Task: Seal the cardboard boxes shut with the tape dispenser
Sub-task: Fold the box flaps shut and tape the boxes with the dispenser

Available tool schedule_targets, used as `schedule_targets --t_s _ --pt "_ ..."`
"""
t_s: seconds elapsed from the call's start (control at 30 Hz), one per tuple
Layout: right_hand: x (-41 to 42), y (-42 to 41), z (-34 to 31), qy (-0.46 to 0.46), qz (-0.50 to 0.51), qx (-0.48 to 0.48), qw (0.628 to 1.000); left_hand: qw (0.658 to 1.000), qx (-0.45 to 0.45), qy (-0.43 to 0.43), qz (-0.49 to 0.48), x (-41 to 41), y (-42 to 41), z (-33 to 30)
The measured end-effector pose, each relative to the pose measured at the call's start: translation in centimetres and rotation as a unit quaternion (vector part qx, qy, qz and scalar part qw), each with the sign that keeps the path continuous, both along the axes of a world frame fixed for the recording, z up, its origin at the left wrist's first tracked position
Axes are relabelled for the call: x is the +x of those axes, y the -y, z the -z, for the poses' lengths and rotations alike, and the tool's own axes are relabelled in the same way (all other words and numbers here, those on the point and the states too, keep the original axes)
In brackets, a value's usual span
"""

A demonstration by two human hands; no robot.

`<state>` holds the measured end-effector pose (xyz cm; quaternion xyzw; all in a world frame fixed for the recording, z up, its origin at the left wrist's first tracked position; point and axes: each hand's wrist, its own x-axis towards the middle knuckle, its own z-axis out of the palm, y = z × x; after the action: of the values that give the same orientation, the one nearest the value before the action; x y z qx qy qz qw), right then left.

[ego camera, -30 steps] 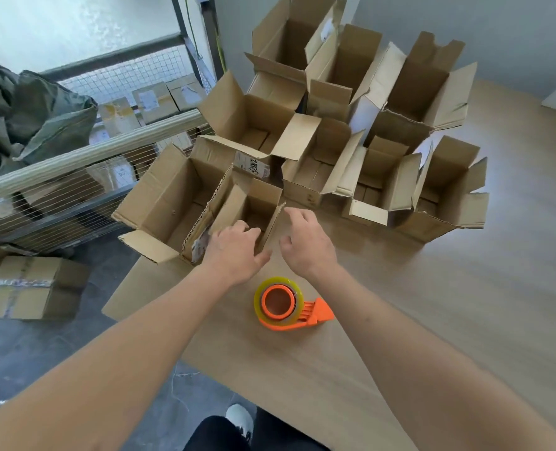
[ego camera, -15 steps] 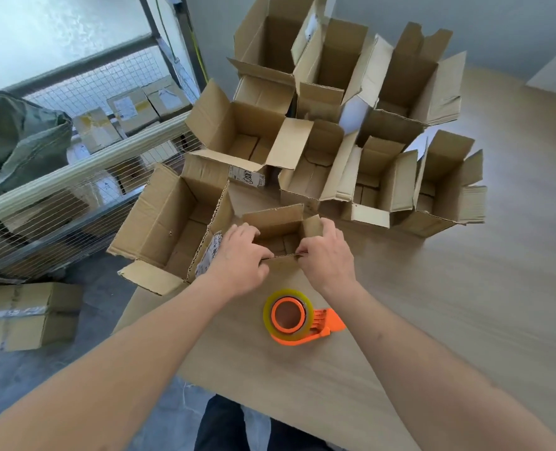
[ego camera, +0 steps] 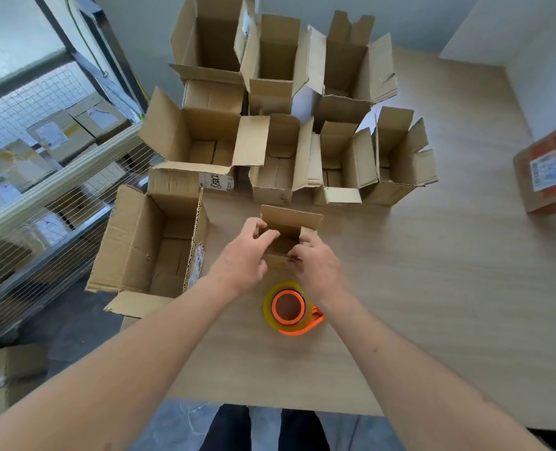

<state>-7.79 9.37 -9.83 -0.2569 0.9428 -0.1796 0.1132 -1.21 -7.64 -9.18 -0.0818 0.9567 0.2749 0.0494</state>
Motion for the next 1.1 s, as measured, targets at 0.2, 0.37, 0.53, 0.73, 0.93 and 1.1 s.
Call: schedule_targets --t_s 0.2,0.37,0.53,0.73,0.93,1.1 --pt "-0.4 -0.4 0.9 0.018 0.006 -0.023 1.0 1.0 -0.006 -0.006 0.004 -0.2 -0.8 0.2" --pt "-1.7 -1.4 1.4 0.064 0.064 -0.087 0.992 0.999 -0.007 -0.029 -0.038 -0.9 -1.1 1.6" --pt "-3.0 -1.1 1.0 0.114 0.16 -0.112 0.974 0.987 0.067 -0.031 -0.144 -2.2 -0.8 2.1" --pt "-3.8 -1.3 1.6 0.179 0.17 -0.114 0.962 0.993 0.018 0.036 -0.114 -3.6 -0.4 3.0" --pt "-4.0 -3.1 2.1 0.102 0.146 -0.127 0.976 0.992 0.08 -0.02 -0.1 -4.4 -1.8 3.2" --pt "-4.6 -5.3 2.8 0.065 0.073 -0.07 0.993 0.99 0.101 -0.013 -0.096 -4.8 -3.9 4.2"
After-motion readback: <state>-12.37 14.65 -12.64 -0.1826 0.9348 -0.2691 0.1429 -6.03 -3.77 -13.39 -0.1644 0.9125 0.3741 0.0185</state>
